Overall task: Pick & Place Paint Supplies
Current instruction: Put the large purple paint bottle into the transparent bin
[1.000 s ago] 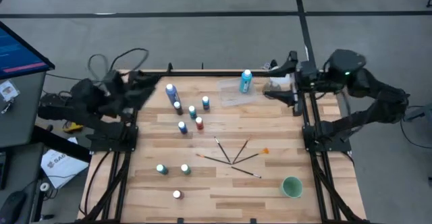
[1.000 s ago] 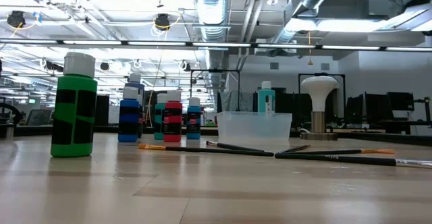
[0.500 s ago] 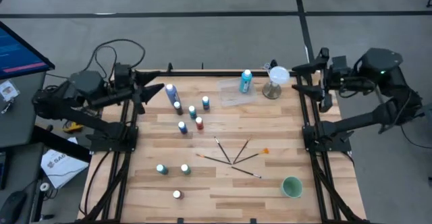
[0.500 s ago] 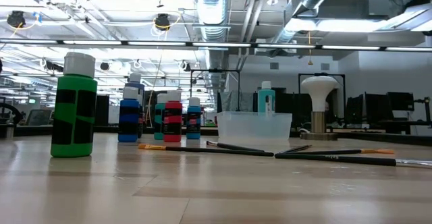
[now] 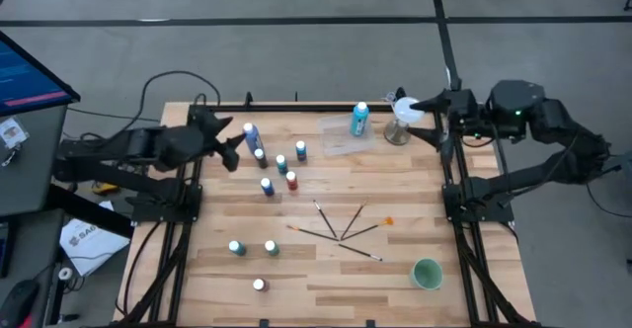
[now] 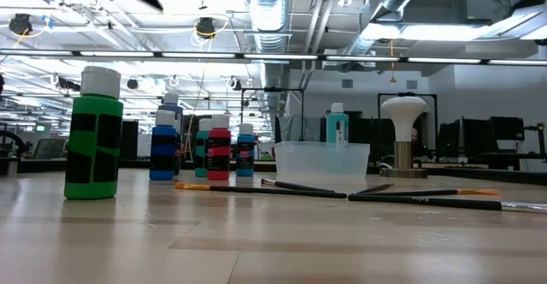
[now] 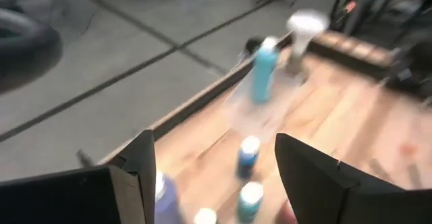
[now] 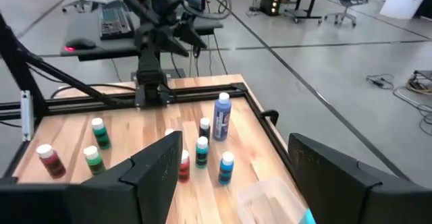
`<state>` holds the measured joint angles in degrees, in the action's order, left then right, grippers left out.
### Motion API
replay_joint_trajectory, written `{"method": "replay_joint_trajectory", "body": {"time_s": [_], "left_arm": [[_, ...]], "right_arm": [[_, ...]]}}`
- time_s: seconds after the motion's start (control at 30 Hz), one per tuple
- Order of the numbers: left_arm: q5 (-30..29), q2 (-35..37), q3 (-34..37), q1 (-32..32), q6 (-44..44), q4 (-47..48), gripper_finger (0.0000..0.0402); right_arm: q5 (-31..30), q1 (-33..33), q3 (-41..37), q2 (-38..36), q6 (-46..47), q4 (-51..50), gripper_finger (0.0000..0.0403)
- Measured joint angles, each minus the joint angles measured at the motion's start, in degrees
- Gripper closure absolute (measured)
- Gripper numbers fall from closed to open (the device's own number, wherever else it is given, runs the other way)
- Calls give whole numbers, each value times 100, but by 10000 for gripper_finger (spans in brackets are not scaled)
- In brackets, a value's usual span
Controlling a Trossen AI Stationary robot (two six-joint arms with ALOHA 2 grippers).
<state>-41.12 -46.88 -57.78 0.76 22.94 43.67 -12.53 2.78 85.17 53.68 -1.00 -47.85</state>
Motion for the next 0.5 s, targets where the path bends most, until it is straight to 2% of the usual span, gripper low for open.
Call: {"method": "replay_joint_trajectory", "body": {"time_s": [0.13,0.33,0.5], "left_arm": [[437,288,703,-643,-191,-347,190],[1592,865,1815,-1733,-948,-1901,190],[2441,706,2460,-2561,-1380,-2681,190]], "right_arm": [[2,116,-134,7,-1,73,137],[2,269,-239,-1,1,199,137],[3,346,-241,1,1,330,137]]}}
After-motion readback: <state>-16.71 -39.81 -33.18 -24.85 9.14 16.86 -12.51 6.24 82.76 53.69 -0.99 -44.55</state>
